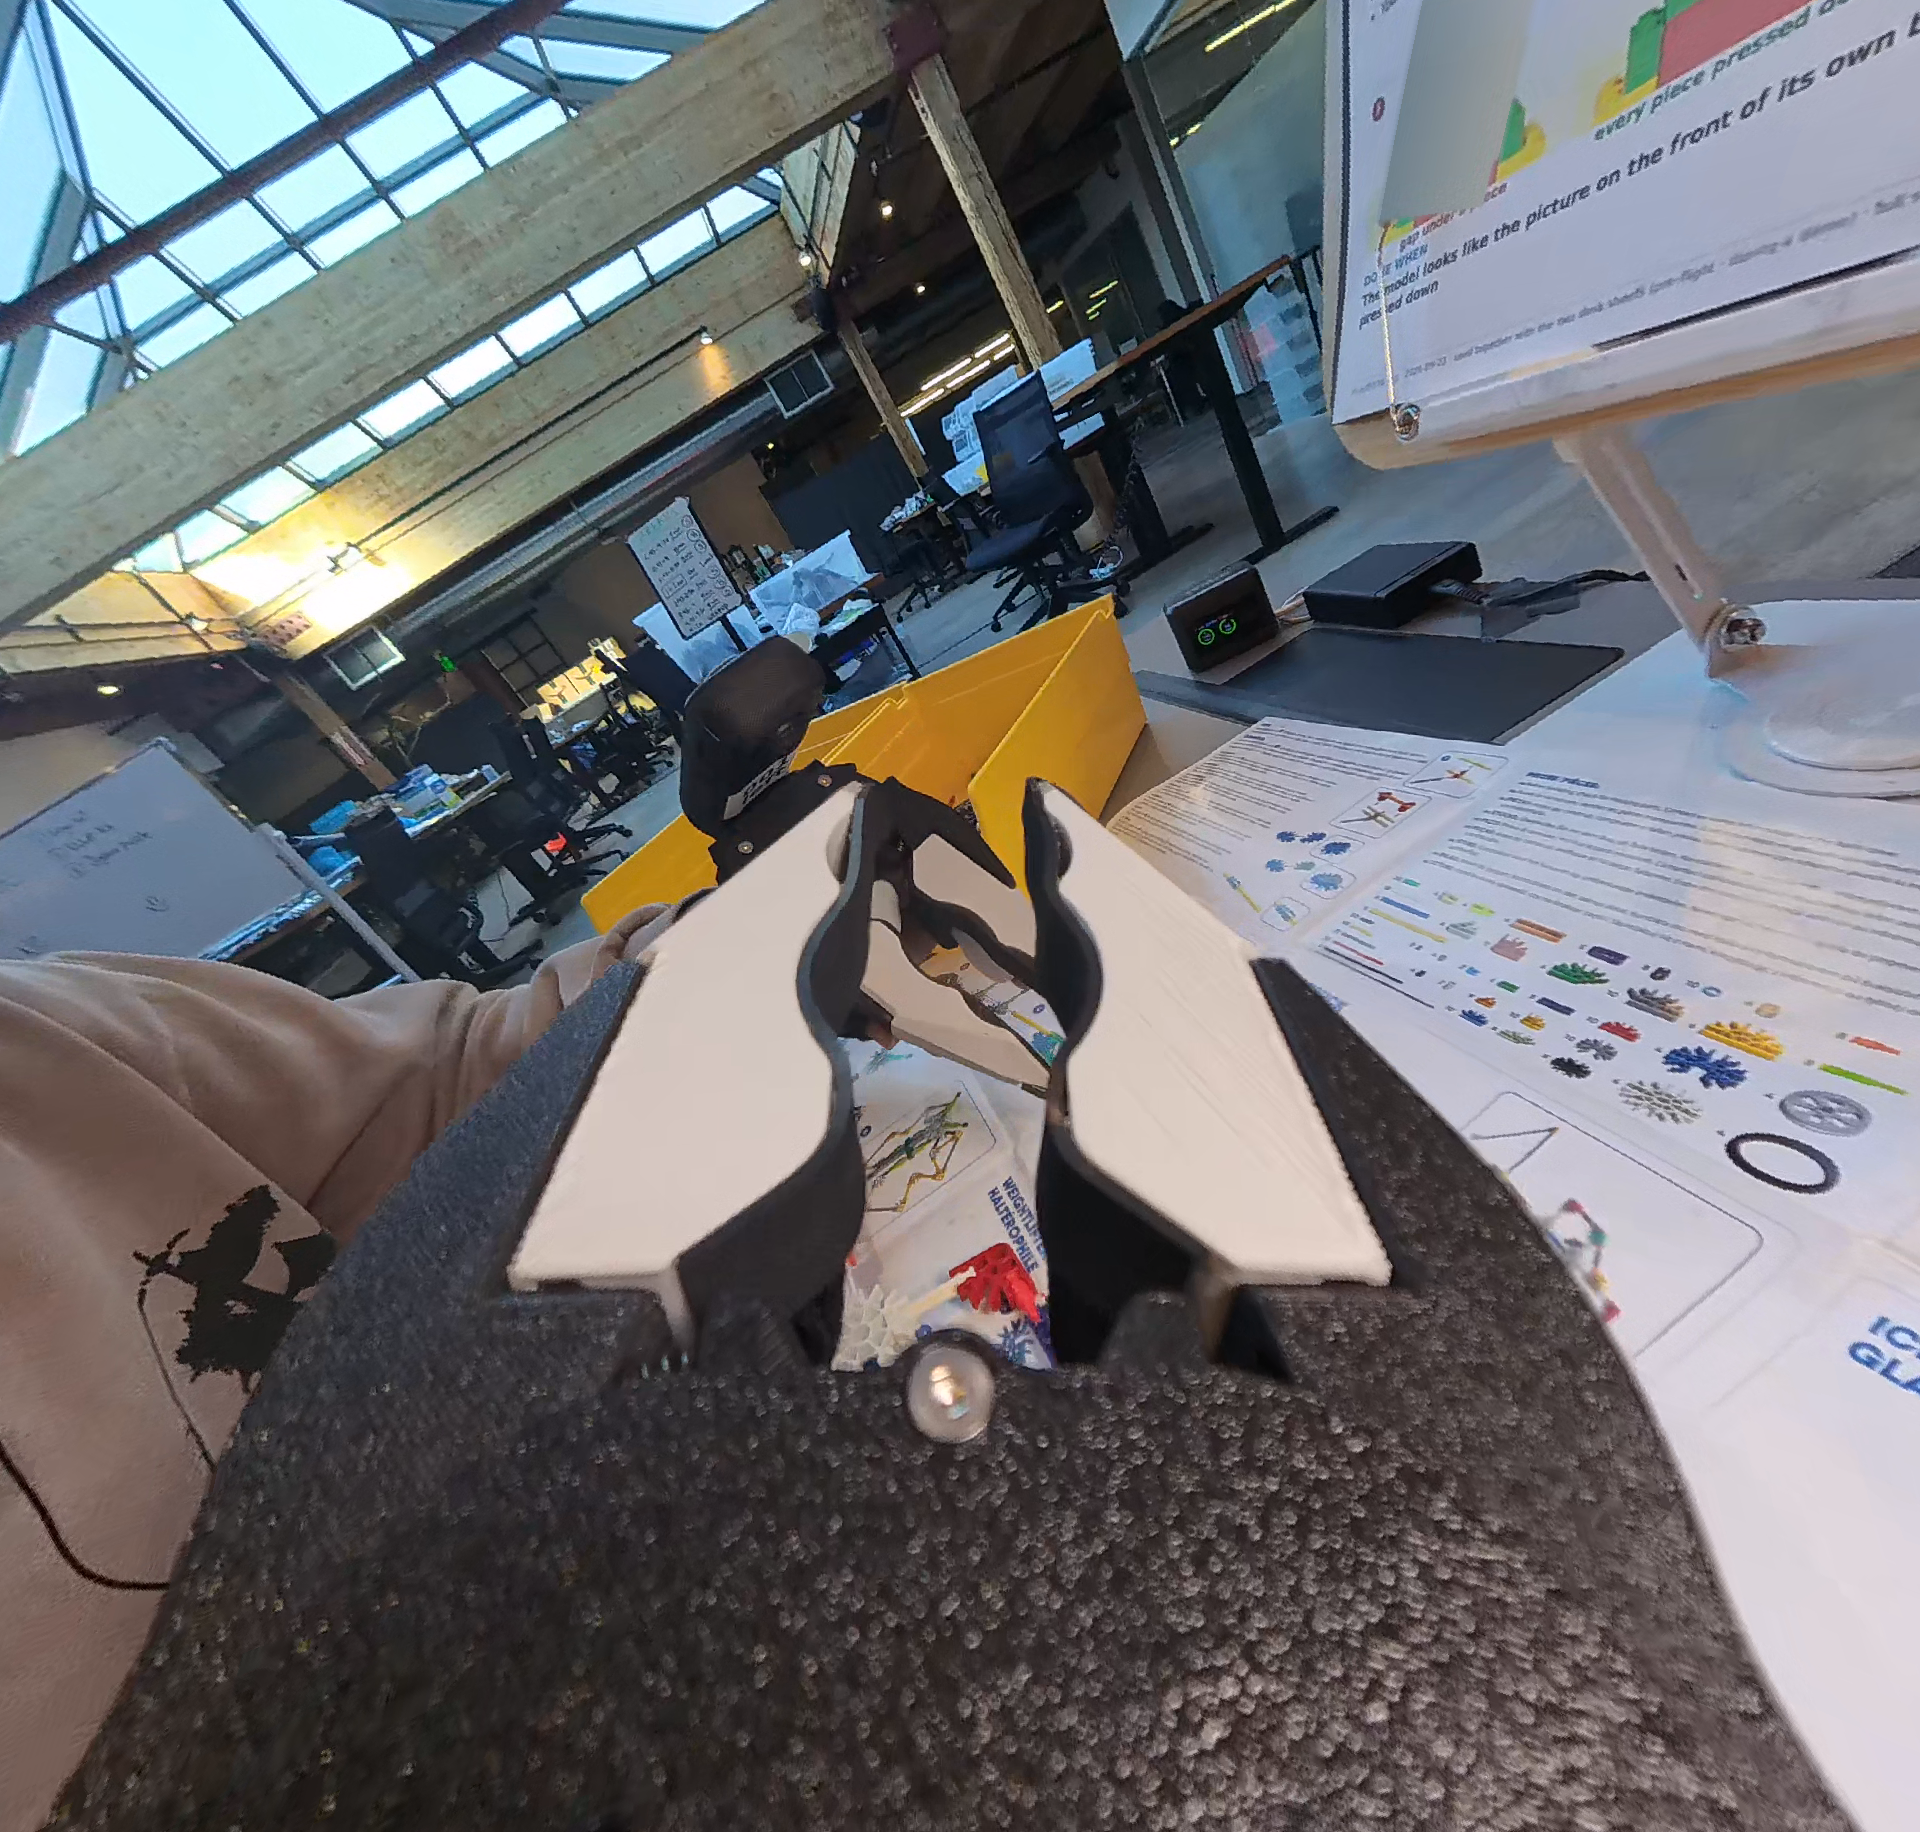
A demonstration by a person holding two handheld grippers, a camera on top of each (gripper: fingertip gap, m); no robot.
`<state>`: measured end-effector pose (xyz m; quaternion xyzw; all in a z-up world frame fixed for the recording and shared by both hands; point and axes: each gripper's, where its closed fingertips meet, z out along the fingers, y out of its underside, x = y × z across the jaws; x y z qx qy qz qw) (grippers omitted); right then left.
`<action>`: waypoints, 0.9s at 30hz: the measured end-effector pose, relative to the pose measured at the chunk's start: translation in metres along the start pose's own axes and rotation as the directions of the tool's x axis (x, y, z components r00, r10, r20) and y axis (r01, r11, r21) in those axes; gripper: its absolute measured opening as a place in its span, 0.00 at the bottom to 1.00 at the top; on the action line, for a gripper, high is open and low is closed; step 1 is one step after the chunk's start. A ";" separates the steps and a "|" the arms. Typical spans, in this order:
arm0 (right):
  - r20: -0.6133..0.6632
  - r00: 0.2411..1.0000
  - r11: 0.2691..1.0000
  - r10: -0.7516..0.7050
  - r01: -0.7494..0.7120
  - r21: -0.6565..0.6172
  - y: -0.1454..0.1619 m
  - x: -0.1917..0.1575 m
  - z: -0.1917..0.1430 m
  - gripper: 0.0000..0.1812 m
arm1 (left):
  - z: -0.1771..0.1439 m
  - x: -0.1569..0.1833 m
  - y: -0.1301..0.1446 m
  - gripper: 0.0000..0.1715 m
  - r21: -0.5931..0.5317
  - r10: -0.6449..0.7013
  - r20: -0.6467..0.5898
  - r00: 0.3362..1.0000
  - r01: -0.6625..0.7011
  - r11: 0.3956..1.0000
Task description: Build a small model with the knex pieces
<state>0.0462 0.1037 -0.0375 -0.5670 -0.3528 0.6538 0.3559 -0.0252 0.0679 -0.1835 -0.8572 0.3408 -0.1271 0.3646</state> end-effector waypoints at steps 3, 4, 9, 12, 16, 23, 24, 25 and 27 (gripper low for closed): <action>0.010 0.999 0.999 0.036 -0.036 -0.005 0.006 0.002 0.003 0.15 | 0.005 0.002 0.002 0.13 -0.003 -0.004 -0.010 1.000 0.004 1.000; 0.011 0.999 0.999 0.040 -0.040 -0.008 0.007 0.003 0.004 0.15 | 0.008 0.004 0.002 0.14 -0.004 -0.014 -0.023 1.000 0.014 1.000; 0.008 0.999 0.999 0.048 -0.047 -0.019 0.012 0.004 0.006 0.14 | 0.023 0.010 0.018 0.07 -0.086 0.020 -0.034 0.999 -0.023 0.996; 0.011 0.999 0.999 0.050 -0.050 -0.017 0.011 0.003 0.006 0.14 | 0.022 0.015 0.020 0.10 -0.107 0.048 -0.054 0.997 -0.053 0.993; 0.001 1.000 1.000 0.016 -0.016 -0.003 0.000 -0.002 0.000 0.15 | -0.054 -0.011 -0.037 0.13 0.100 0.080 0.103 0.991 -0.090 0.991; -0.031 0.999 0.998 -0.019 0.021 0.058 -0.025 0.004 -0.019 0.14 | -0.214 -0.139 0.048 0.10 -0.170 -0.063 0.399 0.915 0.141 0.975; -0.029 1.000 0.998 -0.001 0.003 0.069 -0.026 0.006 -0.020 0.14 | -0.215 -0.150 0.079 0.10 -0.264 -0.070 0.378 0.923 0.180 0.948; -0.028 0.999 0.996 0.018 -0.016 0.082 -0.028 0.009 -0.022 0.14 | -0.215 -0.157 0.111 0.10 -0.348 -0.106 0.351 0.930 0.235 0.908; -0.027 0.998 0.993 0.049 -0.045 0.109 -0.031 0.012 -0.025 0.14 | -0.214 -0.162 0.170 0.10 -0.492 -0.176 0.322 0.930 0.324 0.808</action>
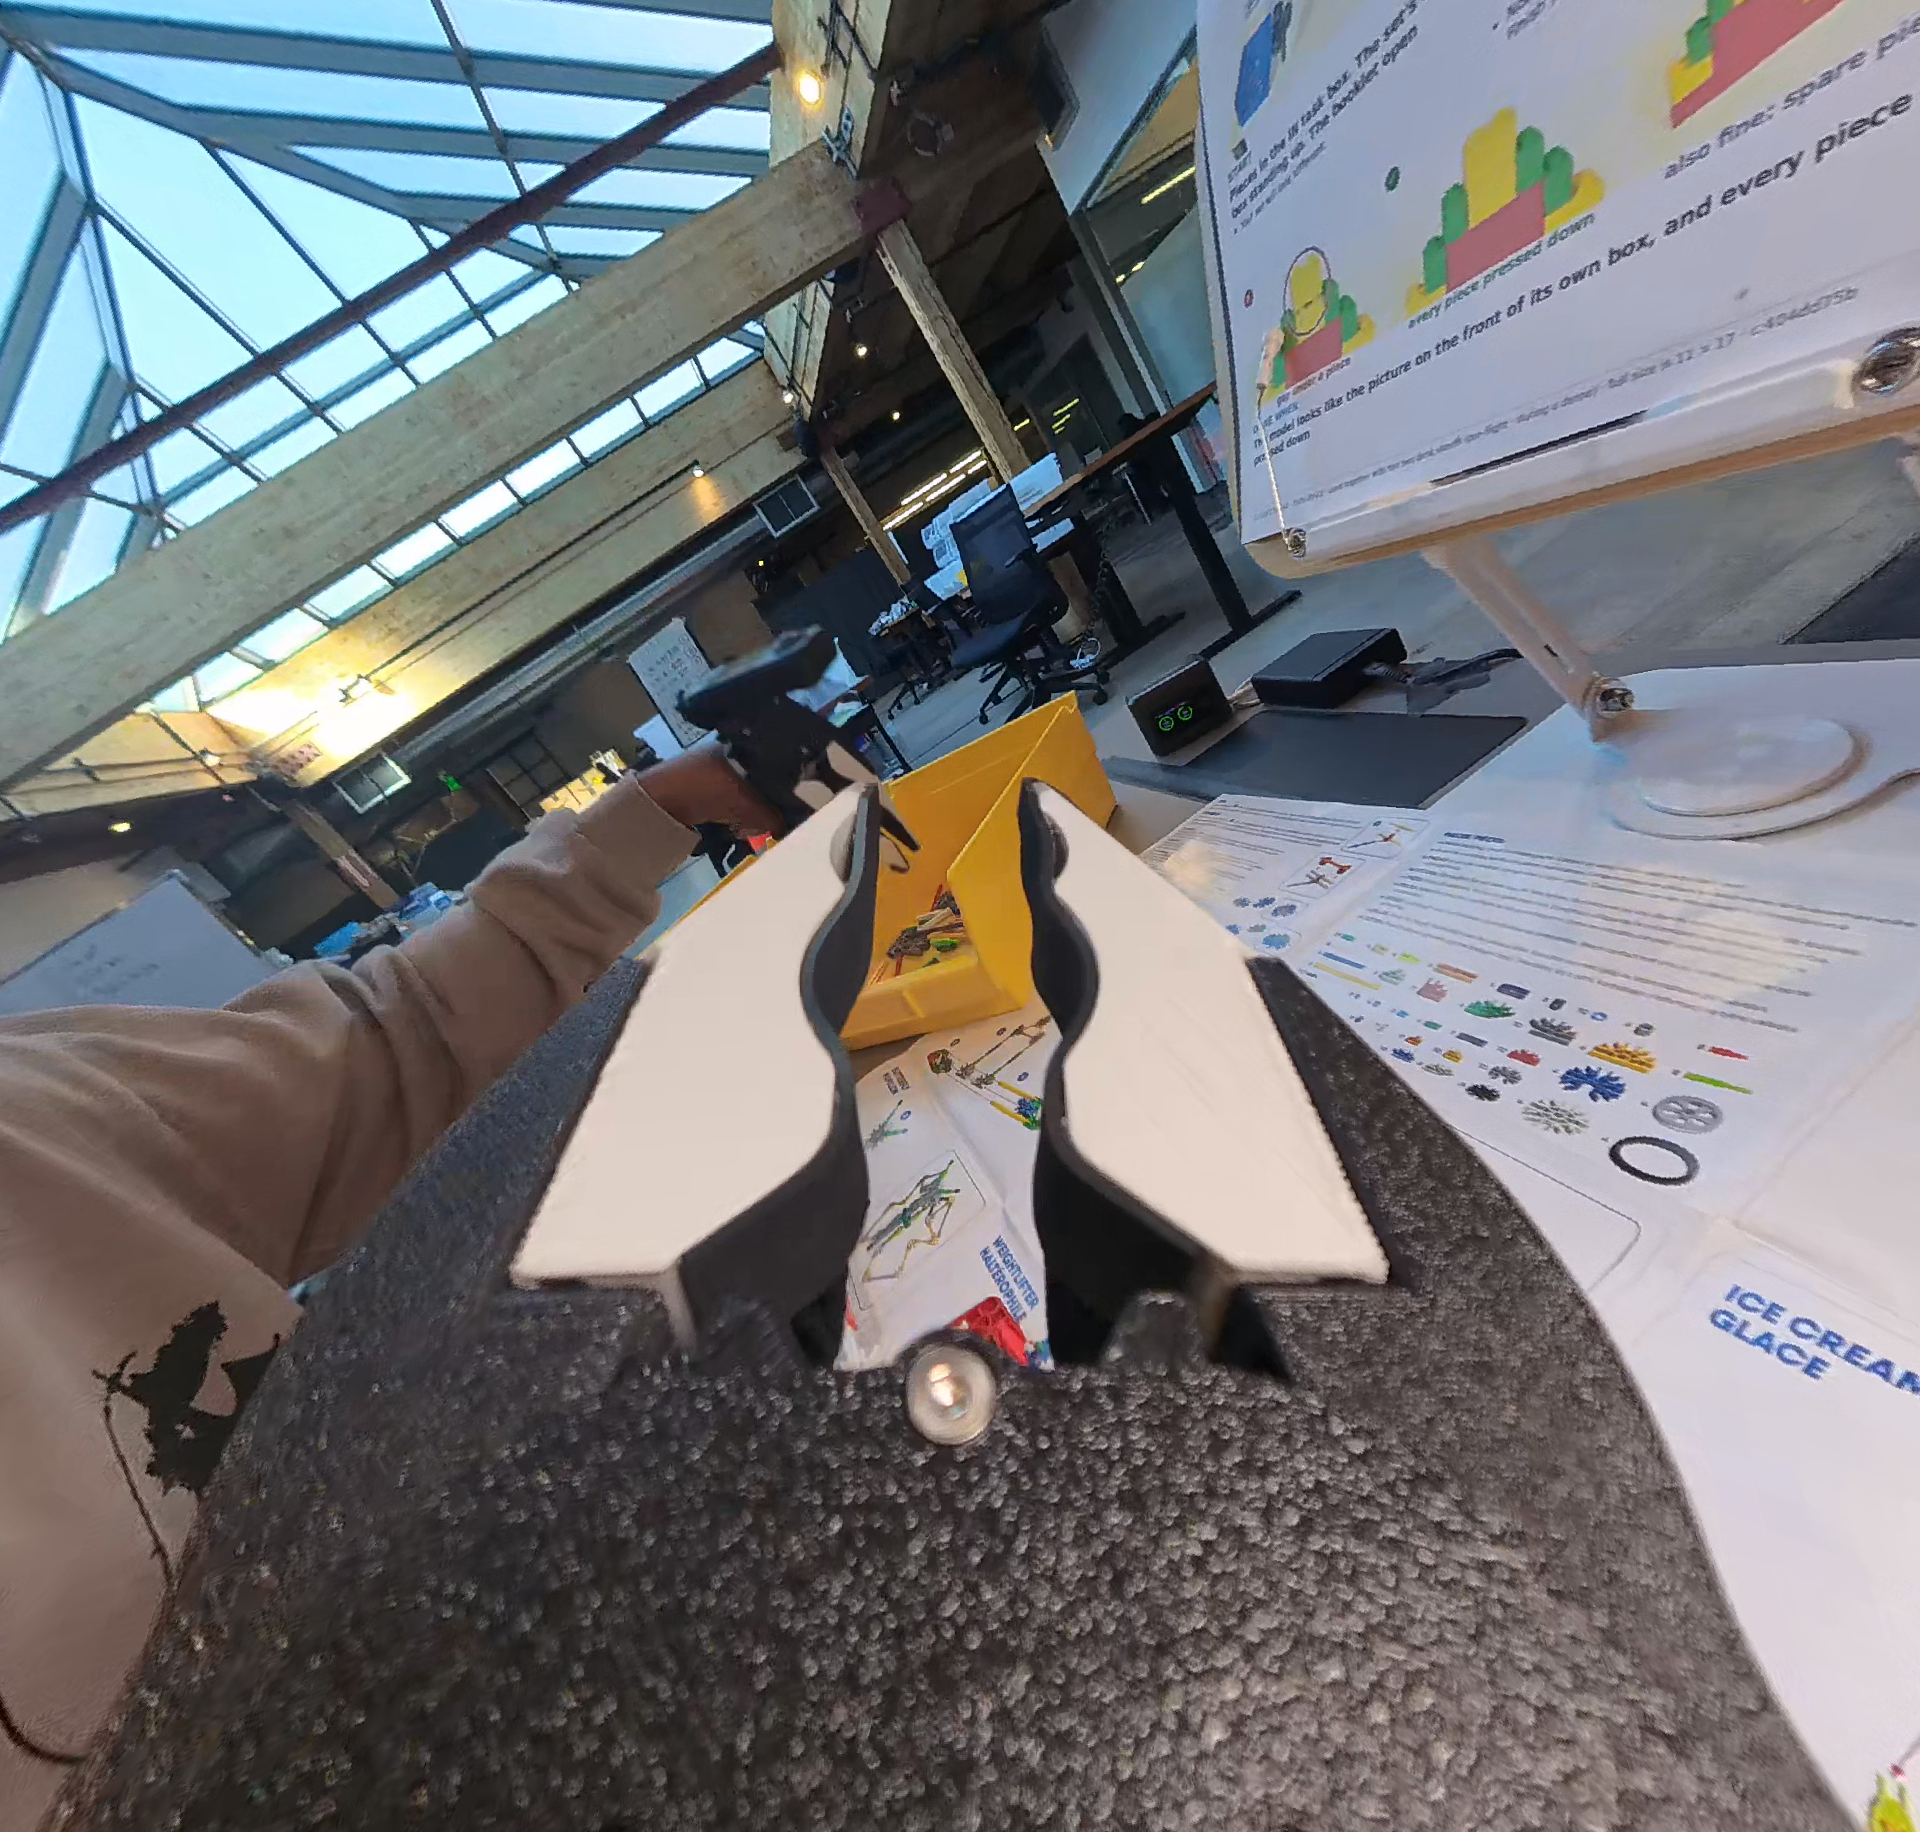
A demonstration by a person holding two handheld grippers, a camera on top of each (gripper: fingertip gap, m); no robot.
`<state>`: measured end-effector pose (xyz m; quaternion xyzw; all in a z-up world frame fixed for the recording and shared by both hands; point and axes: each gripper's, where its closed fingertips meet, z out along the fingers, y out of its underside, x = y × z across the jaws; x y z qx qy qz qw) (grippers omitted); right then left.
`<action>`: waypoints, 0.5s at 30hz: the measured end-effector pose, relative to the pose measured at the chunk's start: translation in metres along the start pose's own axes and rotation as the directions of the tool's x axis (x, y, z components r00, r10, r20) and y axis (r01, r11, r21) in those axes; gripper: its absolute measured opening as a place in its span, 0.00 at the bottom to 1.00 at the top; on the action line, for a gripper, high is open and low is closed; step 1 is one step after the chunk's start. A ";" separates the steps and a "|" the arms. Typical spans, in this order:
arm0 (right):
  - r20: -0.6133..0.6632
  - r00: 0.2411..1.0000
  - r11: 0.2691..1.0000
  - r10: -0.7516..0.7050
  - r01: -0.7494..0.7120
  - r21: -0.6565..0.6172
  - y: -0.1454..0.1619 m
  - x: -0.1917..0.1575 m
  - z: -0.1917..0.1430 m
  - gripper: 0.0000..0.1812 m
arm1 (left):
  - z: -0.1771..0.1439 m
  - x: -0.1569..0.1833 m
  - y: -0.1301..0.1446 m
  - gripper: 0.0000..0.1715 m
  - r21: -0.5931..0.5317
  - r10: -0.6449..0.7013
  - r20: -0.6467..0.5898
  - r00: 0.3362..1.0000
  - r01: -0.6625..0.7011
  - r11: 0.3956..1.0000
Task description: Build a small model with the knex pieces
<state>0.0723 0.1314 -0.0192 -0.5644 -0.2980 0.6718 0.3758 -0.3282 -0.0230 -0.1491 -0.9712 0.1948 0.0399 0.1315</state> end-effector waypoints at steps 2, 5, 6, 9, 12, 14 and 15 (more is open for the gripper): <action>-0.002 1.000 1.000 0.014 -0.014 0.025 -0.005 0.001 -0.003 0.13 | 0.022 -0.006 0.028 0.11 -0.105 -0.031 -0.042 0.999 0.026 0.994; -0.004 1.000 0.999 0.014 -0.014 0.052 -0.012 0.000 -0.007 0.12 | 0.037 -0.002 0.047 0.11 -0.194 -0.041 -0.094 0.995 0.022 0.981; -0.005 1.000 0.998 0.014 -0.014 0.056 -0.013 0.001 -0.008 0.12 | 0.040 -0.001 0.051 0.11 -0.222 -0.029 -0.100 0.995 0.006 0.975; -0.005 1.000 0.998 0.027 -0.027 0.062 -0.013 0.003 -0.009 0.12 | 0.047 -0.001 0.057 0.09 -0.264 -0.008 -0.106 0.994 -0.021 0.964; 0.003 0.999 0.996 0.048 -0.048 0.070 -0.013 0.003 -0.008 0.12 | 0.052 -0.003 0.057 0.07 -0.265 -0.015 -0.107 0.994 -0.014 0.964; 0.004 0.999 0.996 0.049 -0.049 0.073 -0.013 0.003 -0.009 0.12 | 0.054 -0.001 0.056 0.05 -0.262 -0.023 -0.125 0.992 -0.011 0.965; 0.002 0.999 0.996 0.046 -0.046 0.073 -0.013 0.003 -0.009 0.12 | 0.054 -0.002 0.055 0.04 -0.258 -0.019 -0.126 0.992 -0.014 0.966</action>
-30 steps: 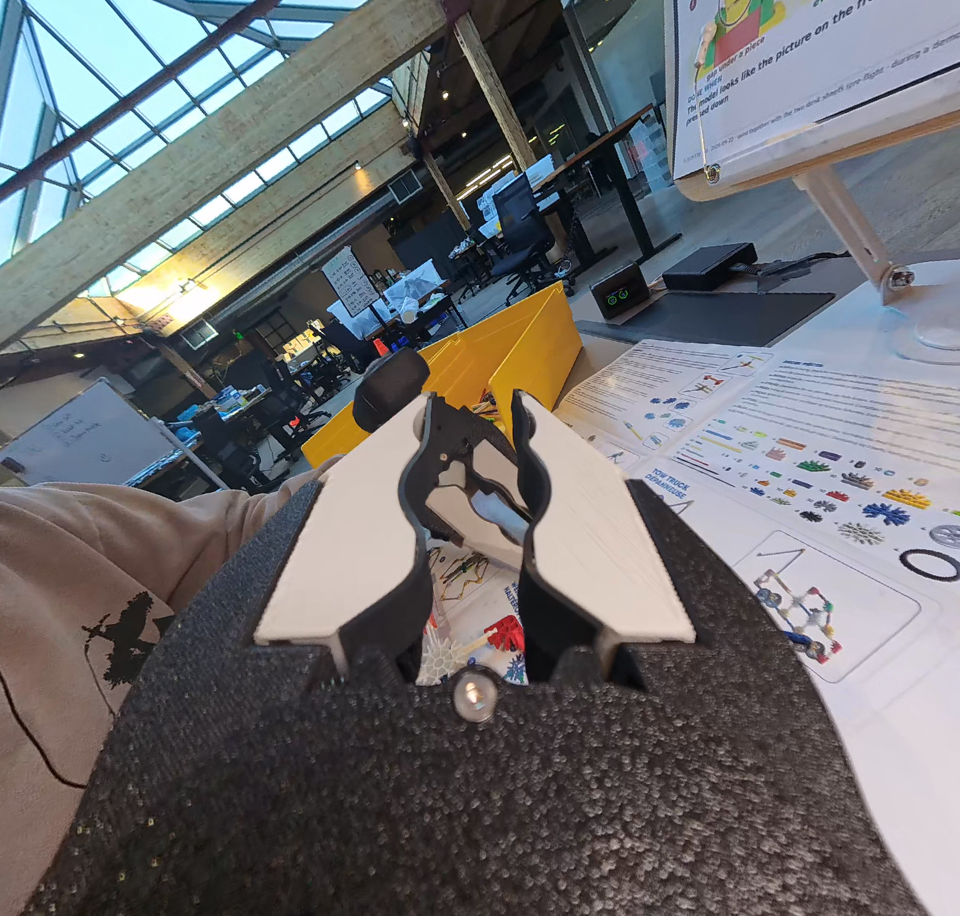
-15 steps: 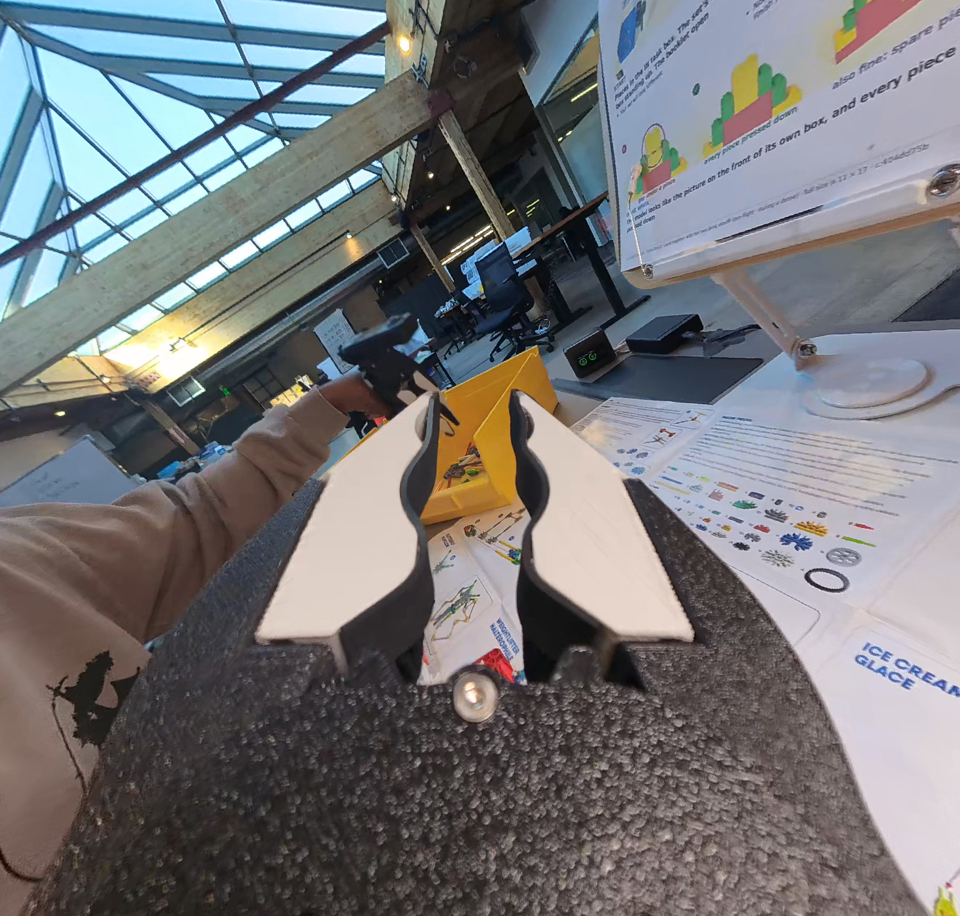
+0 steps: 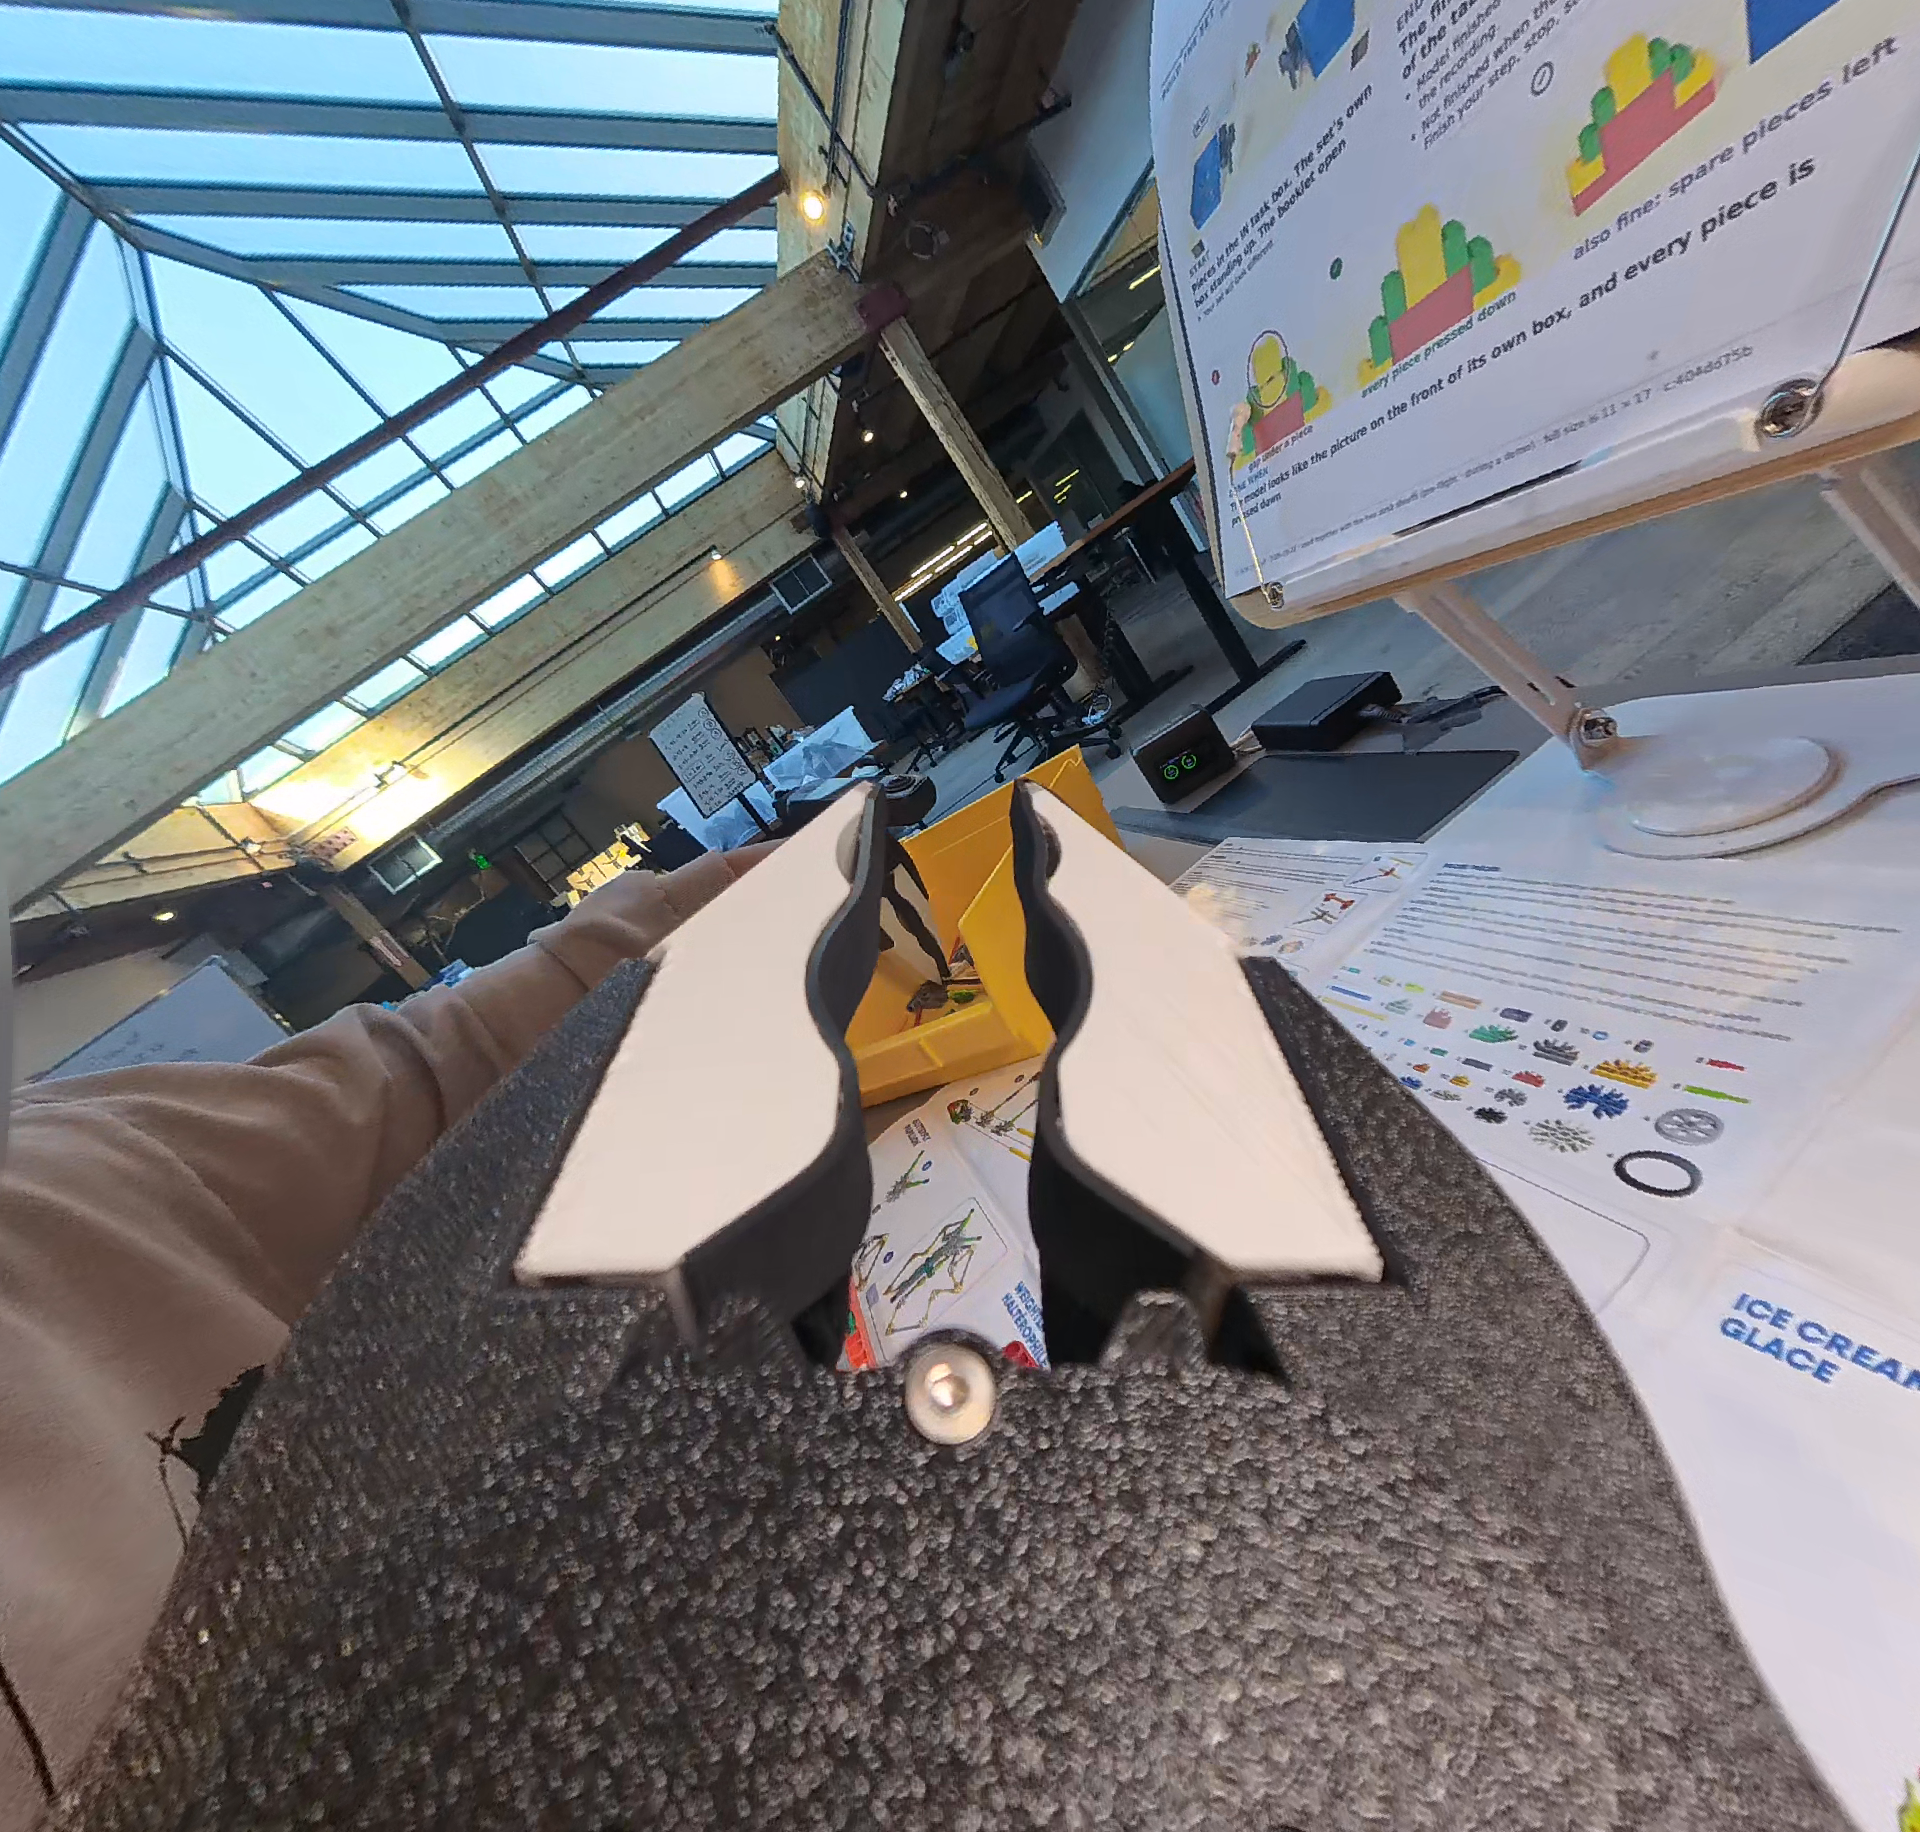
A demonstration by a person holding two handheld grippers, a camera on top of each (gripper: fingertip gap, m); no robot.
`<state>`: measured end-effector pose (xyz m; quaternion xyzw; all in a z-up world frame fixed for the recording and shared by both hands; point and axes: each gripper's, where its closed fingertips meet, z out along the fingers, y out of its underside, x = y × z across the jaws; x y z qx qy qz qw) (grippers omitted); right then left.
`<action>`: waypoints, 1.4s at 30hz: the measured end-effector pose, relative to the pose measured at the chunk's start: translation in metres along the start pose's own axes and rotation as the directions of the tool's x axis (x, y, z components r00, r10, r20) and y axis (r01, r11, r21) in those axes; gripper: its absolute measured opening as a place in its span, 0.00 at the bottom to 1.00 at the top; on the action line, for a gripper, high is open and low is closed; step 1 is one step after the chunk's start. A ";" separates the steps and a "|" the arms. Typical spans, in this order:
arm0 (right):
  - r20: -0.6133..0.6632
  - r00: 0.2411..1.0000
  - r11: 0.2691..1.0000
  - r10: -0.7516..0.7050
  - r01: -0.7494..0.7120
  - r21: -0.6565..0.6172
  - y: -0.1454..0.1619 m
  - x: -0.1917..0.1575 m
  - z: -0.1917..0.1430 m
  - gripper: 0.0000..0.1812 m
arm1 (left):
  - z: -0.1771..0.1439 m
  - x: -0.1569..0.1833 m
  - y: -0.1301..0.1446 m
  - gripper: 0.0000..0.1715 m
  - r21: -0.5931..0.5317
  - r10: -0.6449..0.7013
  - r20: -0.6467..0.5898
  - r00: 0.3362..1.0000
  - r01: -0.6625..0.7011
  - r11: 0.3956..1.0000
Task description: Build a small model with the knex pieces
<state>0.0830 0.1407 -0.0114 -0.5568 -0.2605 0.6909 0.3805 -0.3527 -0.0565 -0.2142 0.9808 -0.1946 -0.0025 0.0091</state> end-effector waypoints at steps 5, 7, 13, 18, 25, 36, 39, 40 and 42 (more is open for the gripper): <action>-0.001 1.000 1.000 0.001 -0.001 0.005 -0.001 0.000 -0.001 0.12 | 0.001 0.002 0.001 0.00 -0.018 0.023 -0.004 1.000 -0.023 1.000; -0.001 1.000 1.000 0.004 -0.004 0.006 -0.001 0.001 -0.001 0.12 | 0.001 0.004 0.001 0.00 -0.026 0.035 -0.006 0.999 -0.035 0.999; 0.002 1.000 1.000 -0.001 0.001 0.007 -0.002 -0.001 -0.001 0.12 | -0.020 0.008 -0.002 0.00 0.045 0.033 0.004 0.999 -0.034 0.998; 0.002 1.000 1.000 0.003 -0.003 0.019 -0.006 -0.001 -0.003 0.12 | -0.086 -0.007 0.013 0.00 0.213 -0.060 0.065 0.996 0.045 0.976; 0.015 1.000 0.999 0.004 -0.004 0.035 -0.011 -0.006 -0.004 0.12 | -0.115 -0.046 0.147 0.00 0.144 -0.356 0.157 0.921 0.335 0.931; 0.035 0.998 0.997 0.046 -0.048 0.066 -0.014 -0.009 -0.005 0.11 | -0.105 -0.043 0.203 0.08 0.224 -0.468 0.176 0.866 0.427 0.876; 0.038 0.998 0.997 0.044 -0.046 0.064 -0.013 -0.011 -0.003 0.11 | -0.124 -0.047 0.192 0.09 0.287 -0.455 0.219 0.863 0.389 0.875; 0.039 0.998 0.997 0.042 -0.045 0.063 -0.013 -0.012 -0.003 0.11 | -0.131 -0.048 0.186 0.09 0.312 -0.449 0.235 0.862 0.371 0.875; 0.039 0.998 0.997 0.039 -0.042 0.062 -0.013 -0.012 -0.003 0.11 | -0.146 -0.046 0.164 0.09 0.382 -0.434 0.257 0.863 0.321 0.866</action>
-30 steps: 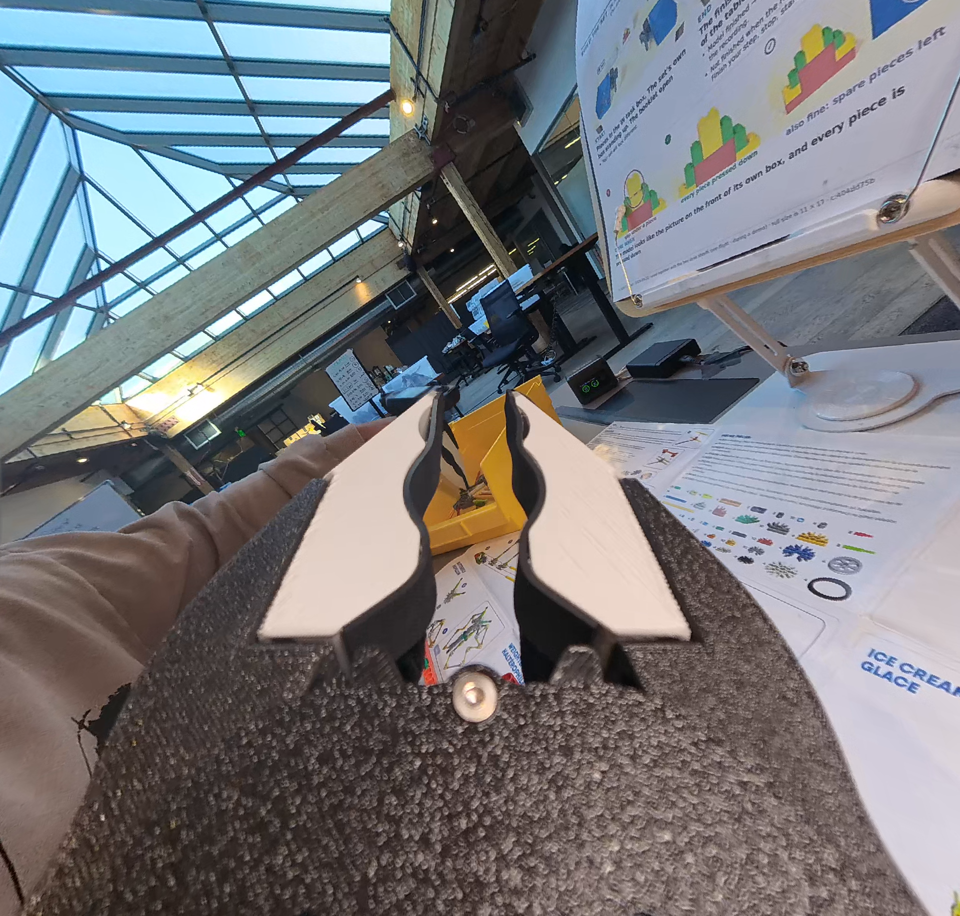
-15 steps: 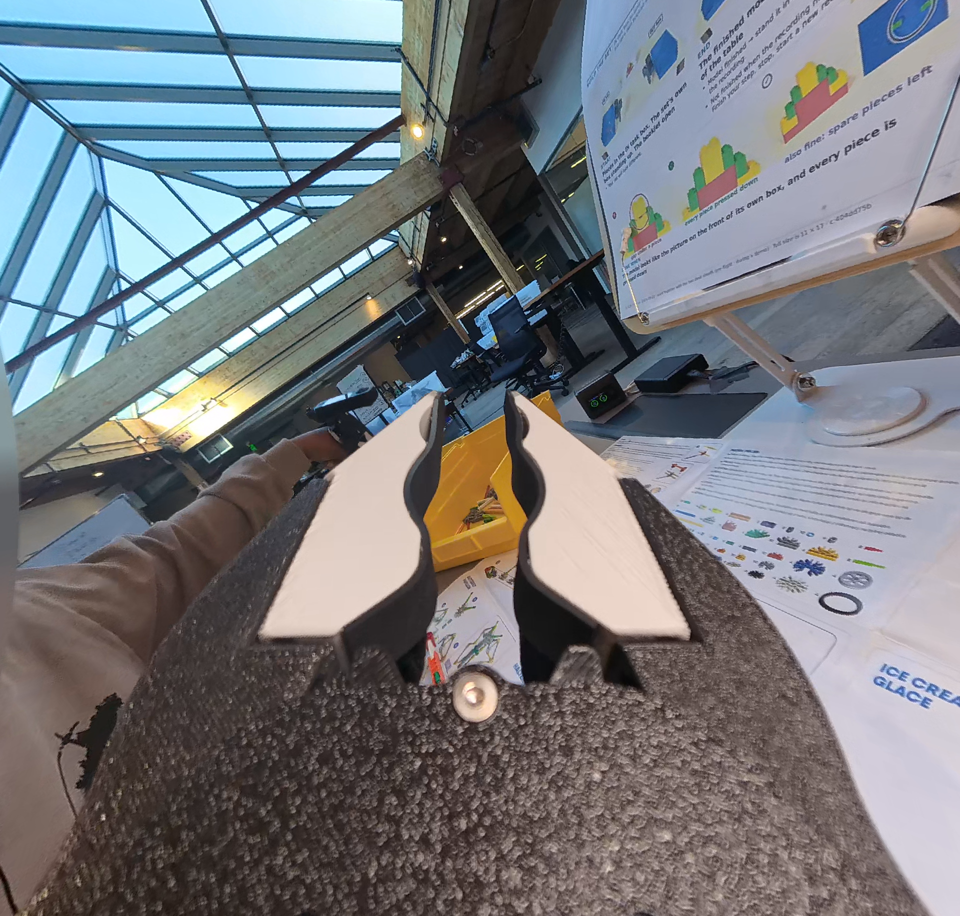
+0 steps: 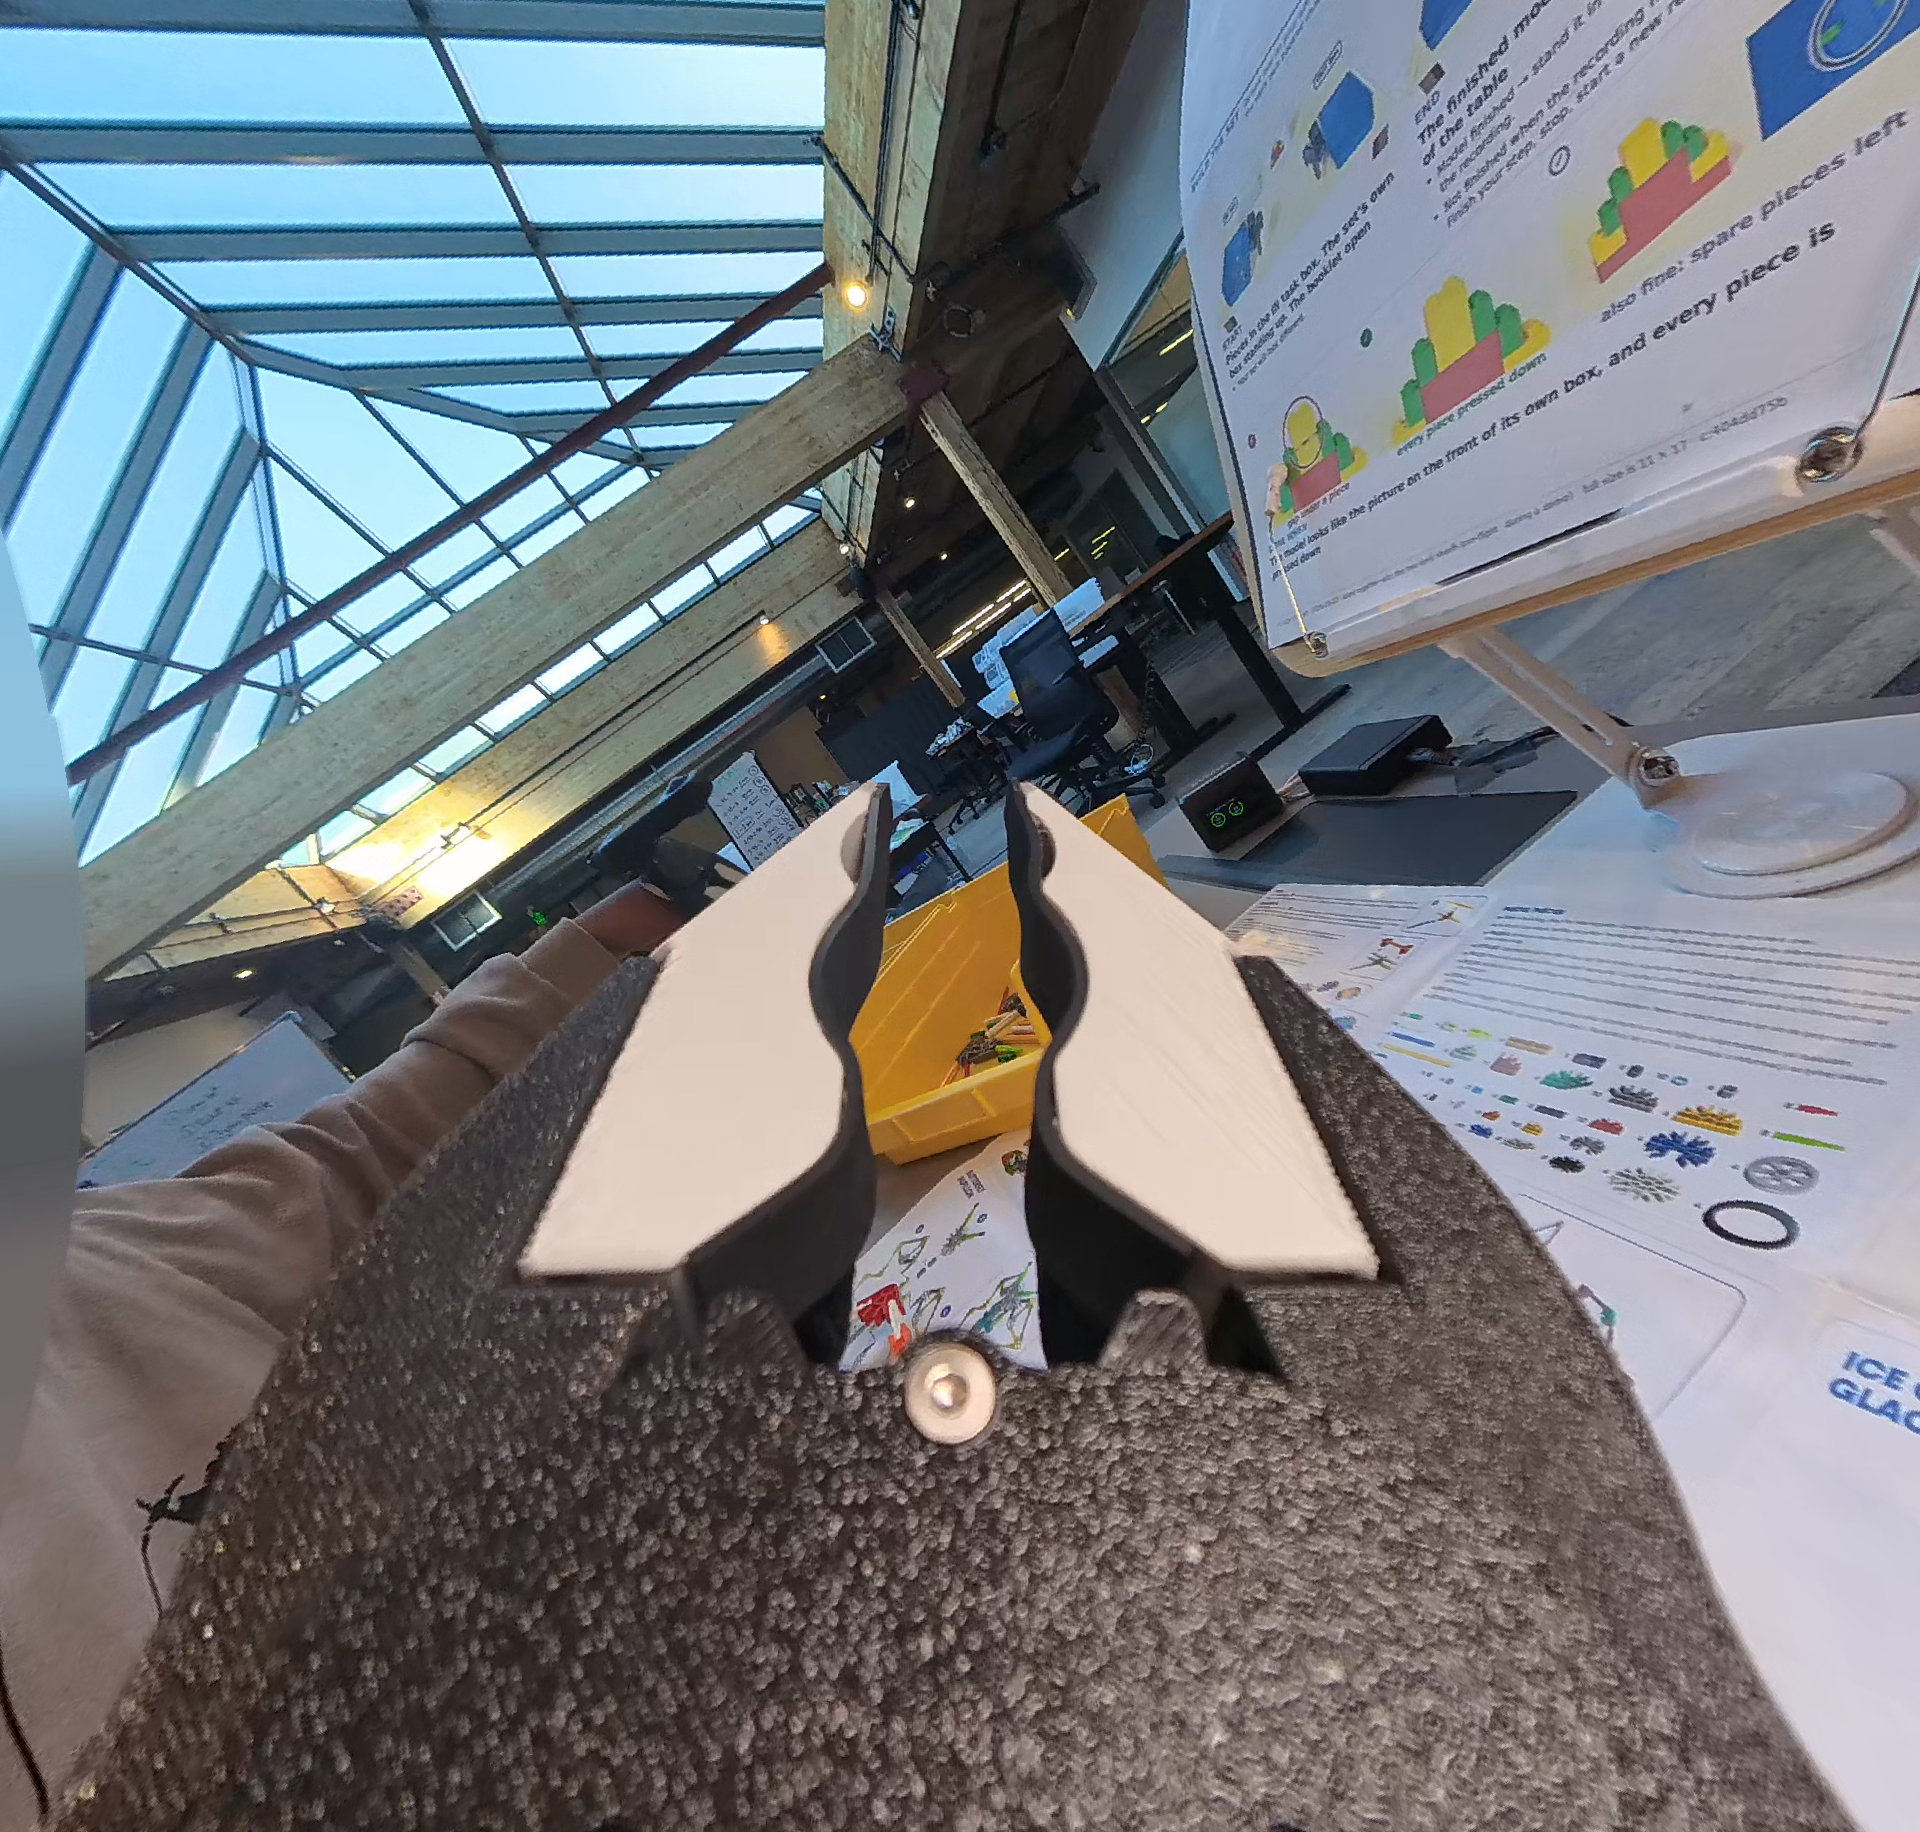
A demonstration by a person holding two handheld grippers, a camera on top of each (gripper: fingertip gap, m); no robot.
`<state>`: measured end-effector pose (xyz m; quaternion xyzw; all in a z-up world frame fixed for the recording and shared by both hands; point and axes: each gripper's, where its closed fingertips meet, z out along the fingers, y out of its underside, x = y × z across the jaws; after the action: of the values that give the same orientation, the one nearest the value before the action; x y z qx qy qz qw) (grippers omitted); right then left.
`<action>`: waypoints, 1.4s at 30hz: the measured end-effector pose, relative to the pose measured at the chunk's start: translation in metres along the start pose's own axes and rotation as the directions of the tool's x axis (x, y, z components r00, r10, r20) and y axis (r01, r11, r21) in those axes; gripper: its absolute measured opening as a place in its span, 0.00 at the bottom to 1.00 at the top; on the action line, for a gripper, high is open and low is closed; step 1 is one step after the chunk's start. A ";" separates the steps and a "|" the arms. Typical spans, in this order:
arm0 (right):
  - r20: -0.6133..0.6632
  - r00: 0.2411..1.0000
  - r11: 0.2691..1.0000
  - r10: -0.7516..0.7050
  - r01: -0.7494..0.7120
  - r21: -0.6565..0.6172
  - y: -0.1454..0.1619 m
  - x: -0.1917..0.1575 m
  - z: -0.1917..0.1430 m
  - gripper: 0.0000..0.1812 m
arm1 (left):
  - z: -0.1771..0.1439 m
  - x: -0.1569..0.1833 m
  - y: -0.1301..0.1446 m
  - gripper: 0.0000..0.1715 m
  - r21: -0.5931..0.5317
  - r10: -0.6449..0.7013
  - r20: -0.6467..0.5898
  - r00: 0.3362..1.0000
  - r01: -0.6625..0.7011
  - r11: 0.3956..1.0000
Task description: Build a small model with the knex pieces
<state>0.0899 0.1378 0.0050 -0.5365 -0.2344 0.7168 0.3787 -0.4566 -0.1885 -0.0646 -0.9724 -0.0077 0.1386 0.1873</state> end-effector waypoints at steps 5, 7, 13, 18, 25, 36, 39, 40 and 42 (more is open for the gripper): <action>-0.008 1.000 1.000 -0.007 0.007 -0.011 0.003 0.002 0.001 0.11 | -0.030 0.112 -0.092 0.09 0.352 0.173 -0.076 0.982 -0.136 0.926; -0.012 1.000 1.000 -0.013 0.013 -0.019 0.005 0.003 0.002 0.11 | -0.040 0.187 -0.120 0.09 0.477 0.301 -0.119 0.946 -0.212 0.853; -0.064 0.993 0.990 -0.102 0.095 -0.106 0.019 0.011 0.004 0.11 | -0.019 0.385 -0.172 0.08 0.656 0.569 -0.269 0.777 -0.285 0.699; -0.127 0.954 0.930 -0.273 0.227 -0.287 0.038 0.023 0.001 0.14 | 0.051 0.480 -0.201 0.08 0.563 0.605 -0.422 0.675 -0.327 0.759; -0.120 0.891 0.825 -0.438 0.345 -0.448 0.055 0.028 -0.002 0.15 | 0.108 0.511 -0.205 0.04 0.416 0.607 -0.452 0.653 -0.448 0.791; 0.026 0.865 0.640 -0.501 0.391 -0.662 0.111 0.027 -0.005 0.19 | 0.053 0.483 -0.214 0.00 0.642 0.599 -0.488 0.635 -0.204 0.739; 0.033 0.898 0.688 -0.439 0.360 -0.630 0.120 0.019 0.006 0.21 | 0.016 0.473 -0.225 0.00 0.735 0.585 -0.496 0.642 -0.048 0.677; 0.036 0.911 0.714 -0.410 0.346 -0.608 0.121 0.015 0.011 0.22 | 0.005 0.473 -0.226 0.00 0.754 0.587 -0.502 0.635 -0.011 0.657; 0.056 0.932 0.772 -0.357 0.329 -0.544 0.121 0.003 0.022 0.22 | -0.010 0.474 -0.225 0.00 0.785 0.608 -0.485 0.628 0.006 0.619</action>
<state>0.0335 0.0687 -0.0794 -0.5876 -0.5124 0.5255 0.3406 0.0106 0.0485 -0.0995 -0.7705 0.3019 -0.2279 0.5131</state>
